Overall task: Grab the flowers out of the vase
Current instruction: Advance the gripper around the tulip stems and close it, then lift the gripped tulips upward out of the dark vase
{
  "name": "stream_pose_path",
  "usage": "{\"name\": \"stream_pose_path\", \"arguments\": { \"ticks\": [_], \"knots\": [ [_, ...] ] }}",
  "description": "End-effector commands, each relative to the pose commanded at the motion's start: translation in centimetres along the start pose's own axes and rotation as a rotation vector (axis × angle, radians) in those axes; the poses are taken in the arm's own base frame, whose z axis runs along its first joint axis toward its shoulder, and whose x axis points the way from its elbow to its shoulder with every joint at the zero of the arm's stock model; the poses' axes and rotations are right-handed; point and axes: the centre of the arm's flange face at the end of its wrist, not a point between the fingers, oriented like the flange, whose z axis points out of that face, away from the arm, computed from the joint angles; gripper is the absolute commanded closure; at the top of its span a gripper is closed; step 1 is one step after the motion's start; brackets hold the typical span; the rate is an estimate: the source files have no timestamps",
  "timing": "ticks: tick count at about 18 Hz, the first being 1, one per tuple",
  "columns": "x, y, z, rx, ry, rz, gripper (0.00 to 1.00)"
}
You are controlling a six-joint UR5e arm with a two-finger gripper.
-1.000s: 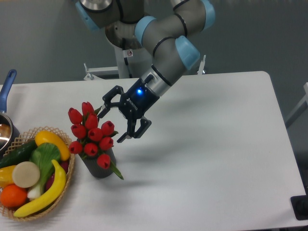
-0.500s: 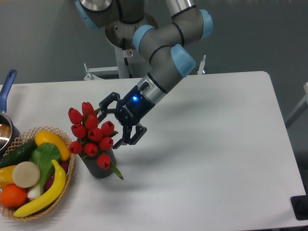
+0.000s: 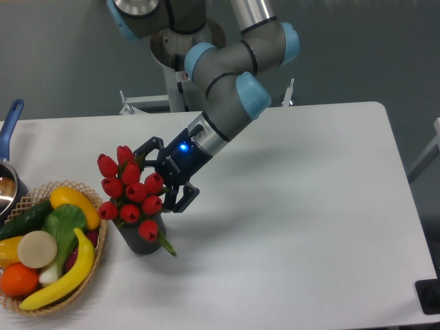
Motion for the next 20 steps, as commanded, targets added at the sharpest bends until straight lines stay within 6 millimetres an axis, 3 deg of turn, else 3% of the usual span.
{"name": "stream_pose_path", "arguments": {
  "ticks": [4,8,11,20],
  "knots": [
    [0.00,-0.15,0.38,0.001,0.002,0.012,0.06],
    [0.04,-0.20,0.44,0.001,0.003,0.015,0.20],
    [0.07,-0.14,0.47,0.000,0.003,0.014,0.36],
    [0.40,-0.45,0.41,0.029,0.010,0.016,0.52]
  ]
}}
